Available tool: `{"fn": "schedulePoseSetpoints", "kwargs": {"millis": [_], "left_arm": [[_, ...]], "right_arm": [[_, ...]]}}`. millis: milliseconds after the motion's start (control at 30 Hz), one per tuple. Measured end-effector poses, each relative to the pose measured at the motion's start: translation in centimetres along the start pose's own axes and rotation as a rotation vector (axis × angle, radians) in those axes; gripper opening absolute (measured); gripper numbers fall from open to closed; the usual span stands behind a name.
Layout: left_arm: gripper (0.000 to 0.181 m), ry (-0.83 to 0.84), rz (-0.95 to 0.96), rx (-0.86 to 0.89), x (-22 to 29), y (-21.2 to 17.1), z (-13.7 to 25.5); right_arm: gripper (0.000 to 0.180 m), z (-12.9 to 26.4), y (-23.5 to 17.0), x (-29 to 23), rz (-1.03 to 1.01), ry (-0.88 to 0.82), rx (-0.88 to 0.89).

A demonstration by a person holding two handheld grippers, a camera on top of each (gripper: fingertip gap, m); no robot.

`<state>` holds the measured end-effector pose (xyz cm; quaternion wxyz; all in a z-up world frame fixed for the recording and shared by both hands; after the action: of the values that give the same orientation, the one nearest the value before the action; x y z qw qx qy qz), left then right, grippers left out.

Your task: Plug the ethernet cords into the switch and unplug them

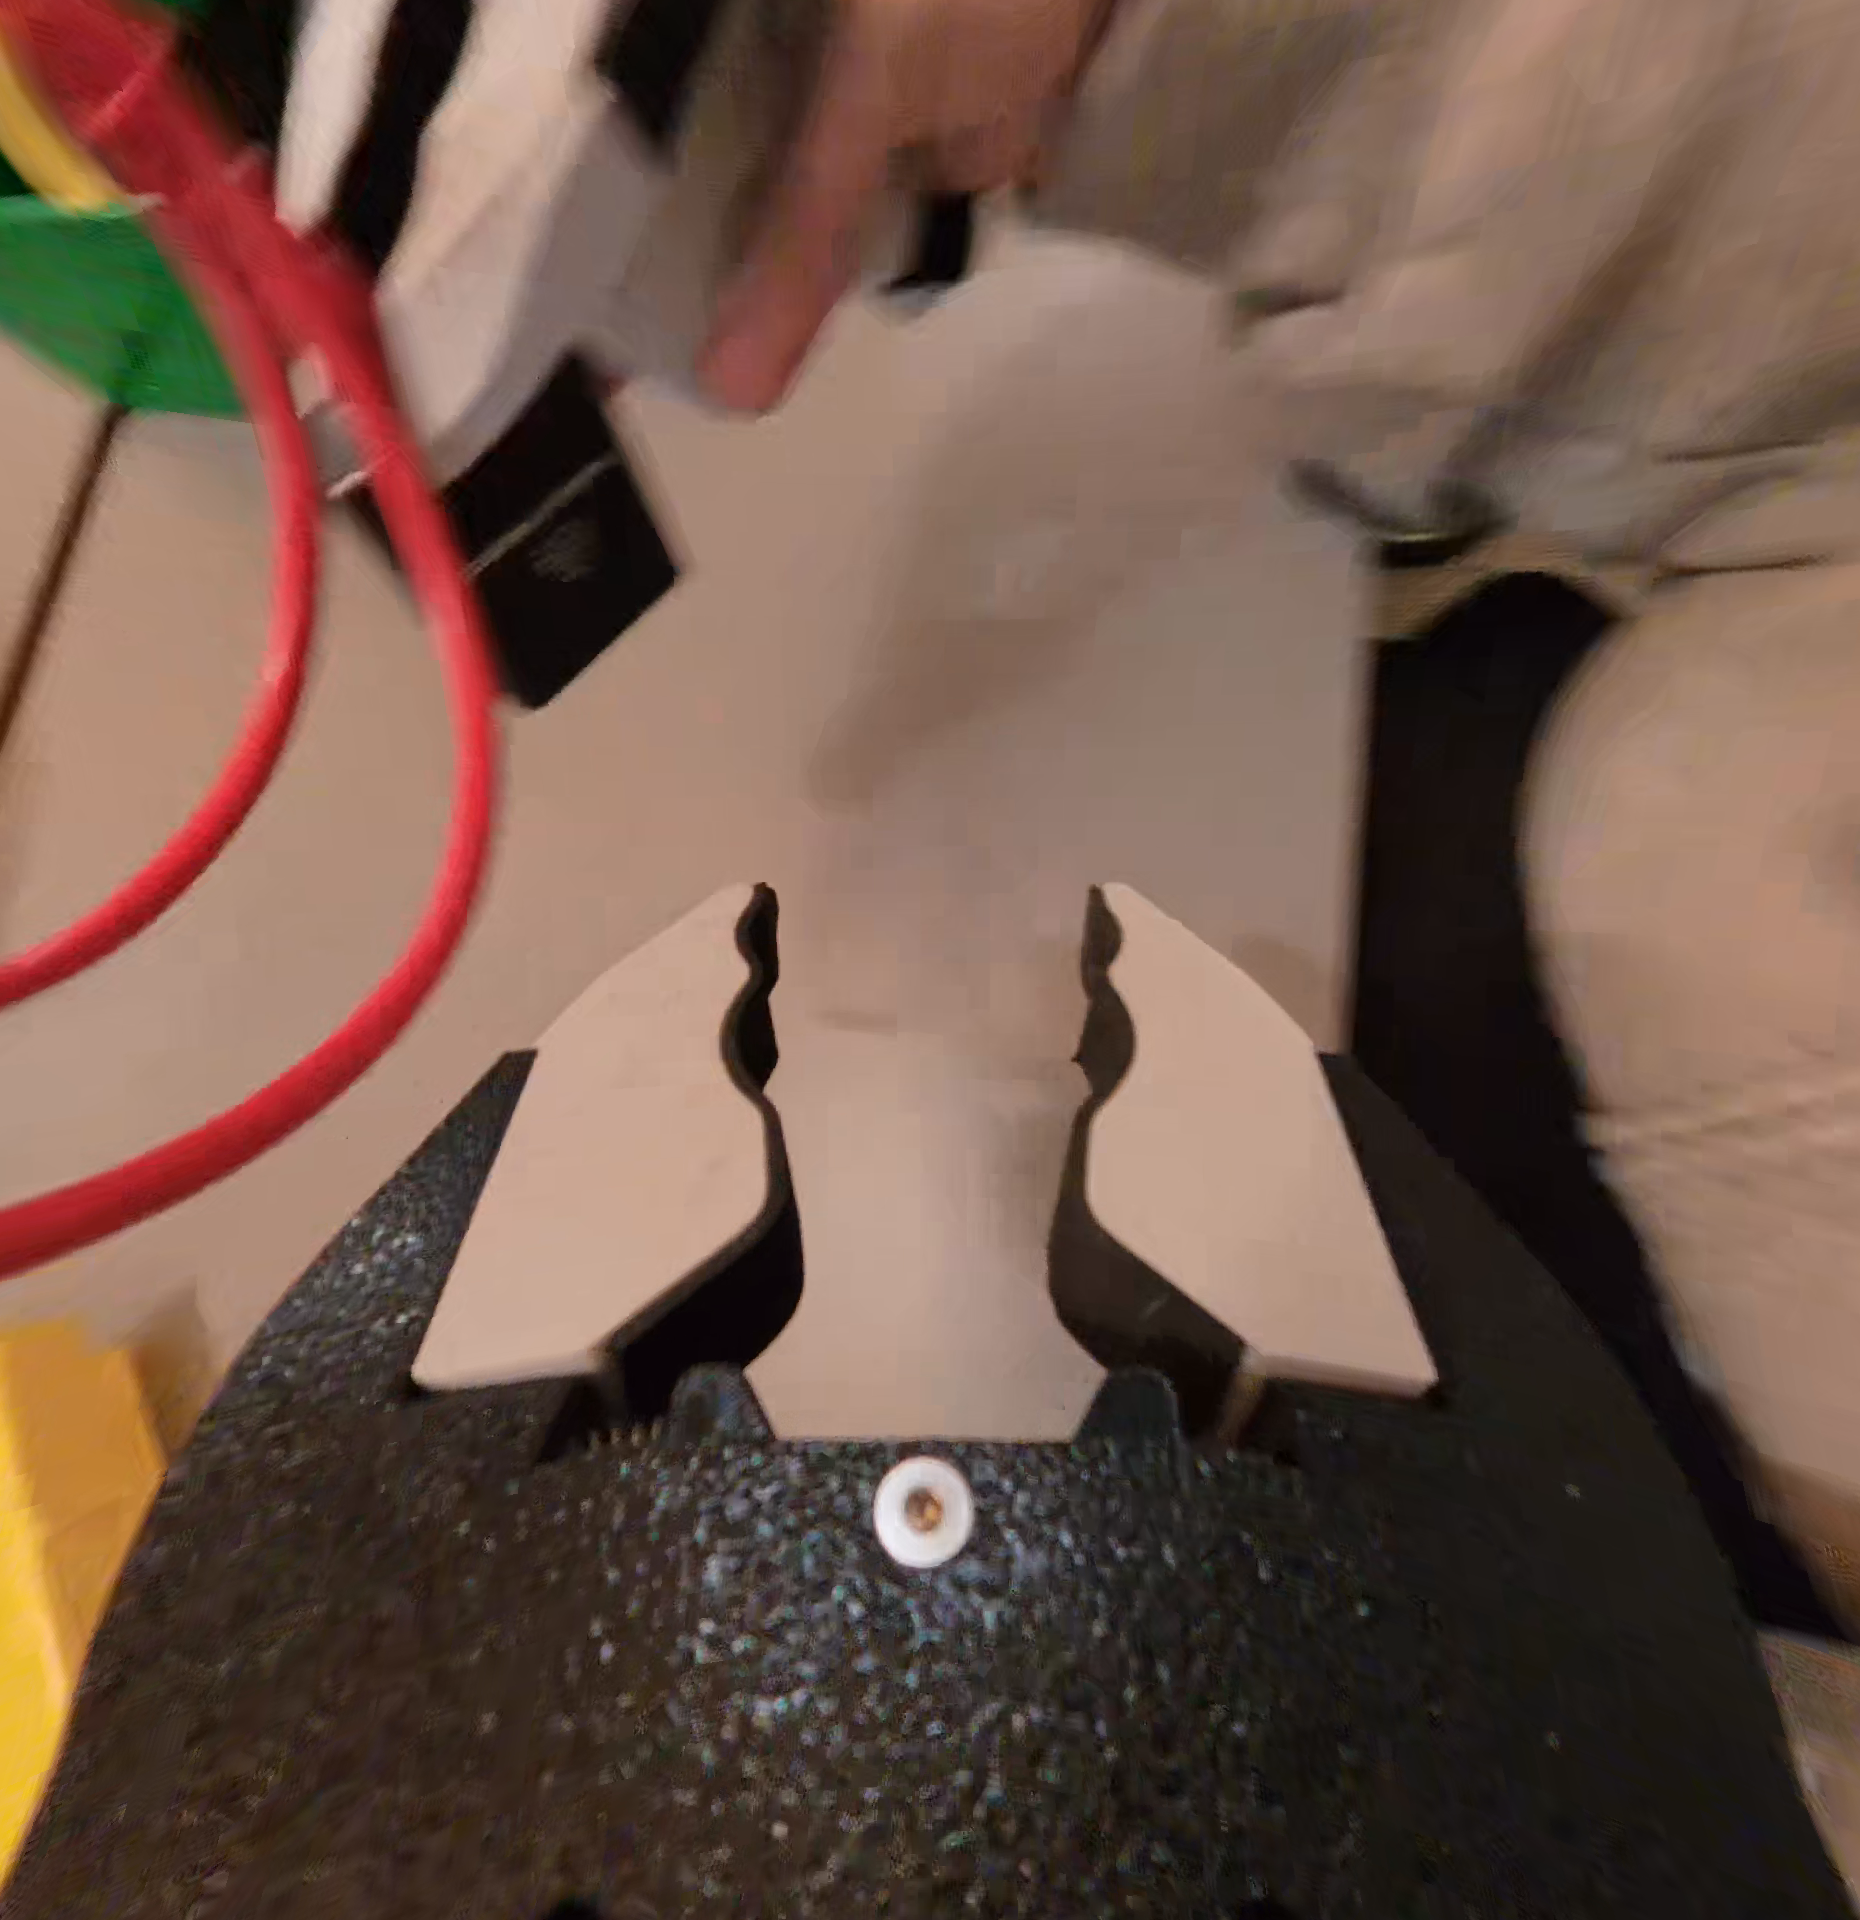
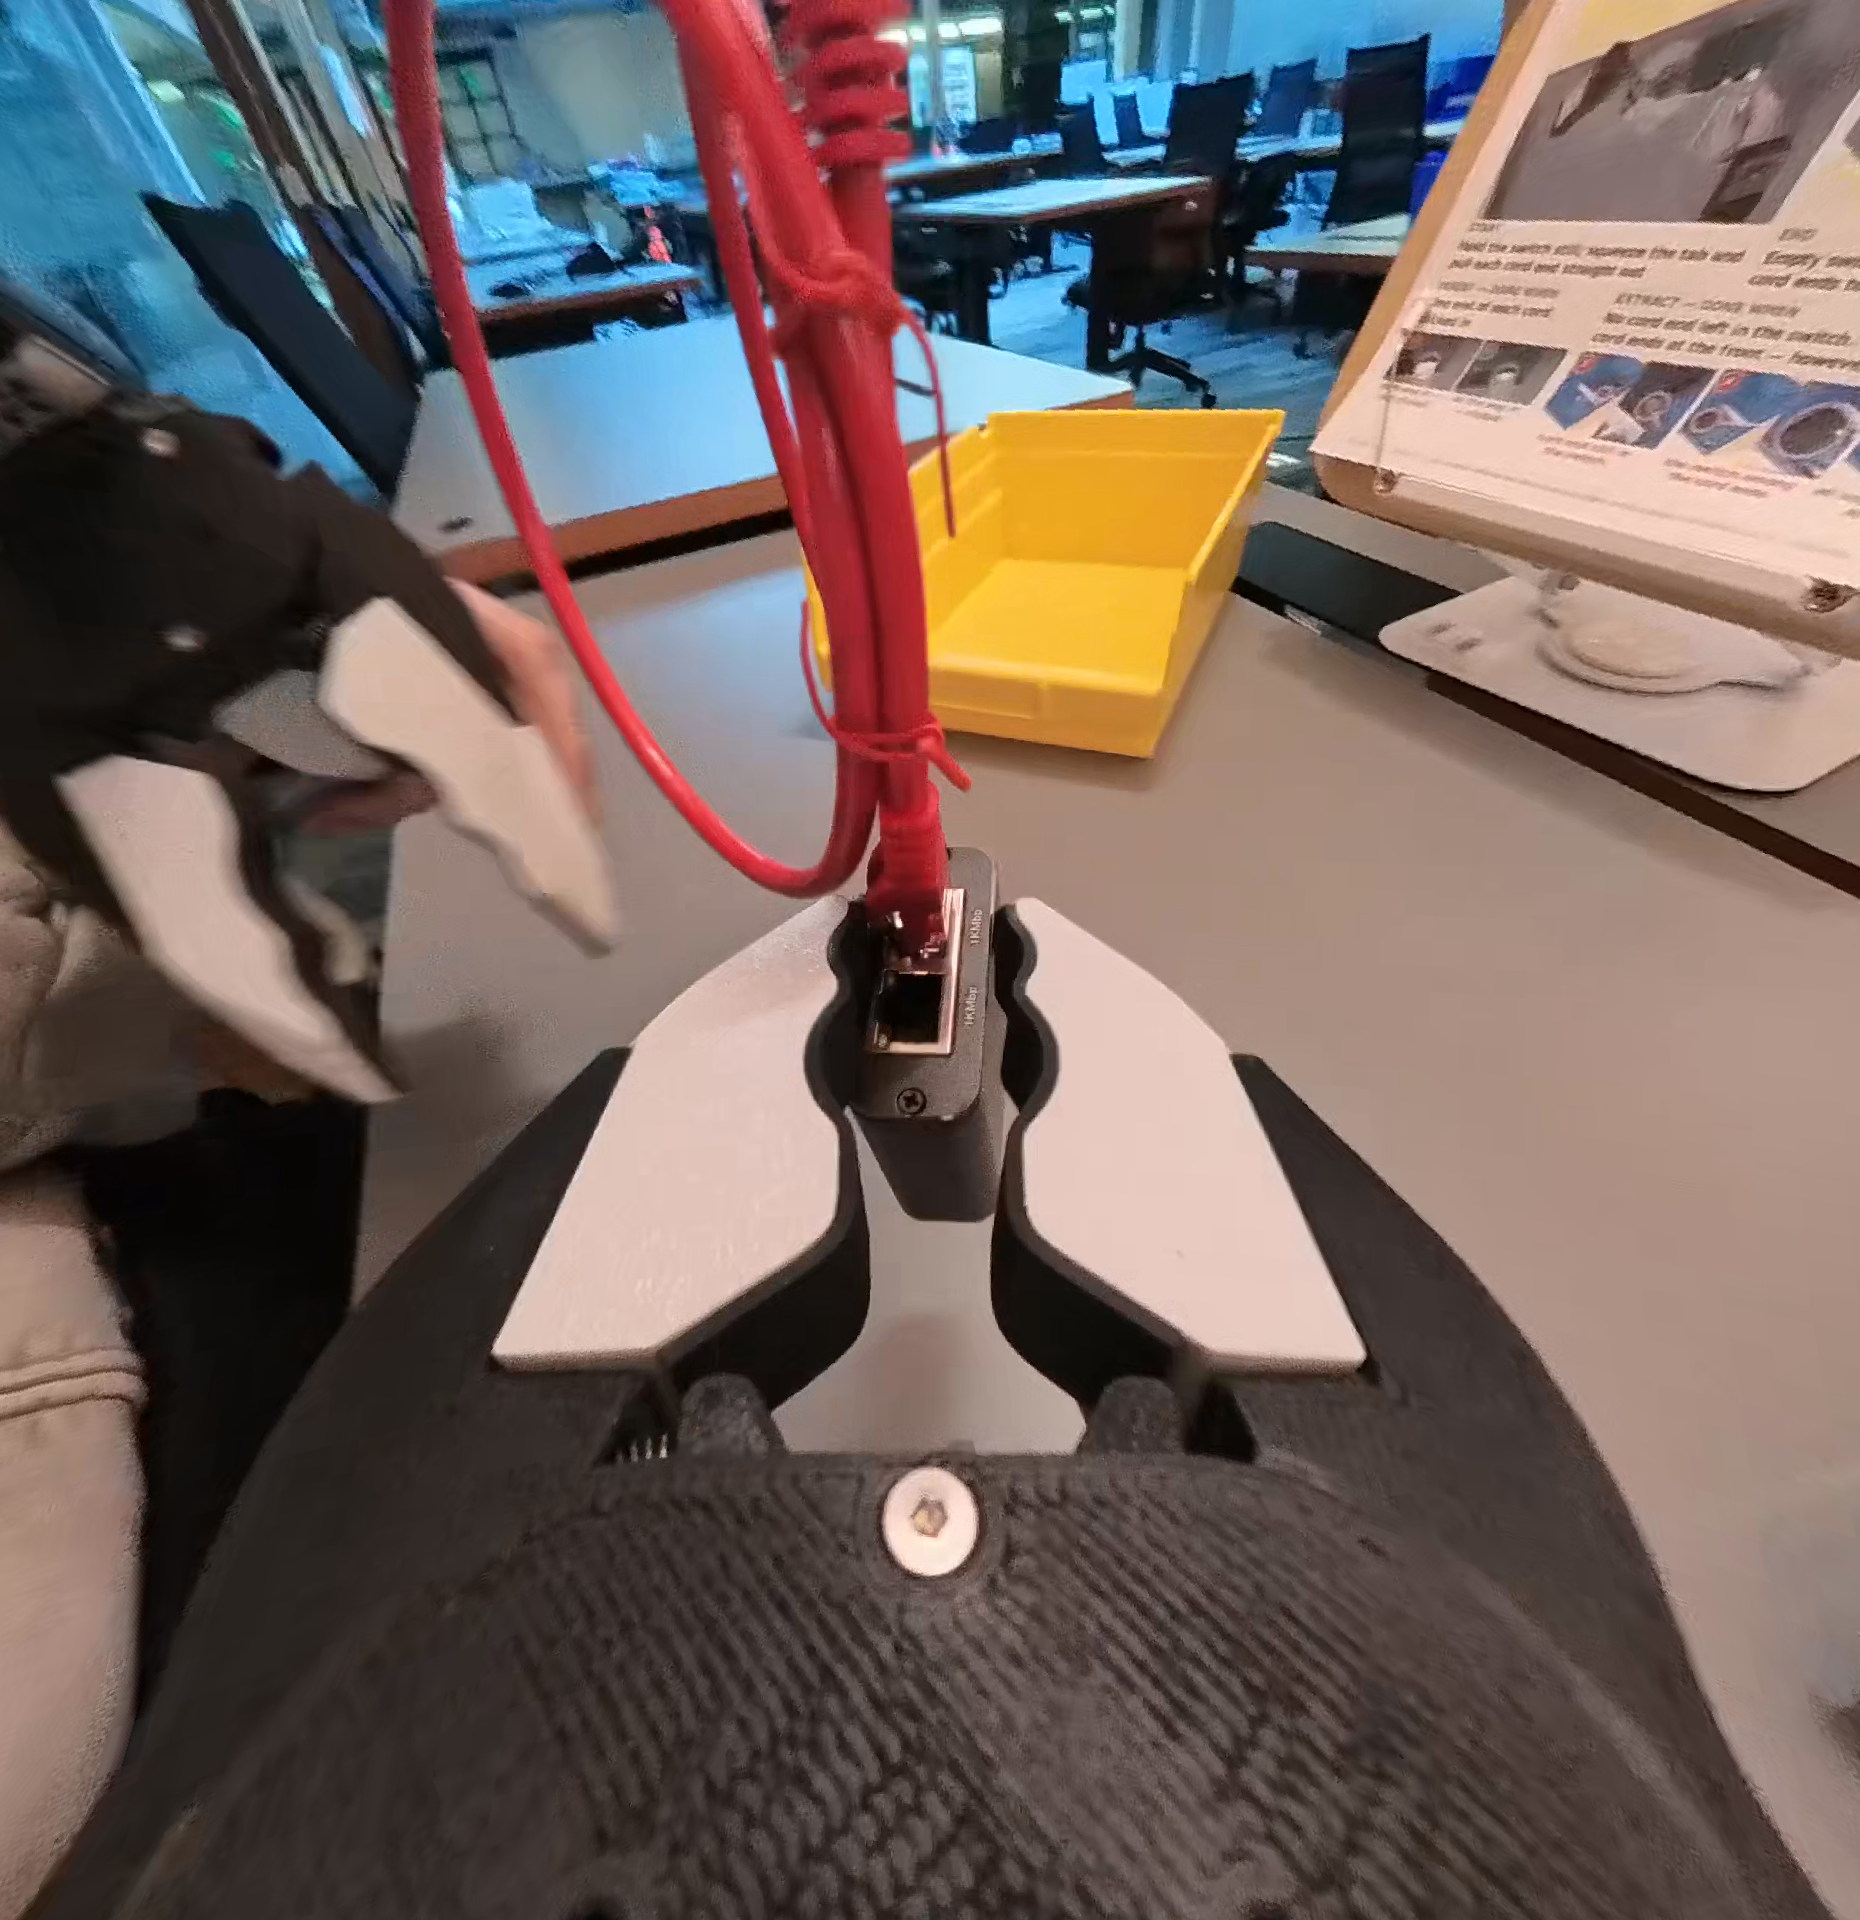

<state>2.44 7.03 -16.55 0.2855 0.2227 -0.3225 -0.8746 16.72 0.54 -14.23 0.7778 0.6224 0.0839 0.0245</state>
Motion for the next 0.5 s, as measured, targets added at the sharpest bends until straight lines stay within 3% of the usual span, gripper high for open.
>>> {"fn": "schedulePoseSetpoints", "kwargs": {"millis": [67, 133, 267, 367, 500], "left_arm": [[0.055, -0.033, -0.074, 0.089, 1.6, 2.4, 2.2], [0.051, 0.092, -0.065, 0.183, 0.9, 4.8, 3.3], [0.051, 0.312, 0.227, 0.222, -4.2, 5.7, 3.1], [0.045, 0.201, 0.349, 0.357, -5.6, 6.4, 2.6], [0.048, 0.26, 0.261, 0.202, -6.7, 5.6, 0.2]], "right_arm": [[0.024, 0.0, 0.1, 0.1, -0.018, 0.001, 0.023], [0.024, -0.3, 0.0, -0.2, -0.001, 0.015, 0.004], [0.024, -0.9, 0.2, -1.5, 0.044, 0.068, -0.006], [0.024, -1.5, -0.2, -2.4, 0.132, 0.078, -0.078], [0.024, -2.4, 0.1, -4.1, 0.164, 0.15, -0.08]]}}
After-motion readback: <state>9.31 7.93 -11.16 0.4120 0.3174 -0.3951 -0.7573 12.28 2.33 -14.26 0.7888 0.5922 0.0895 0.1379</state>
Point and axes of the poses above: each gripper's, where its closed fingertips meet, z back along the fingers, y out of its top, x = y × z across the jaws, the point moved 5 cm from there along z, back along the fingers, and after that the axes turned 2 degrees about -y, right-handed, at the moved point
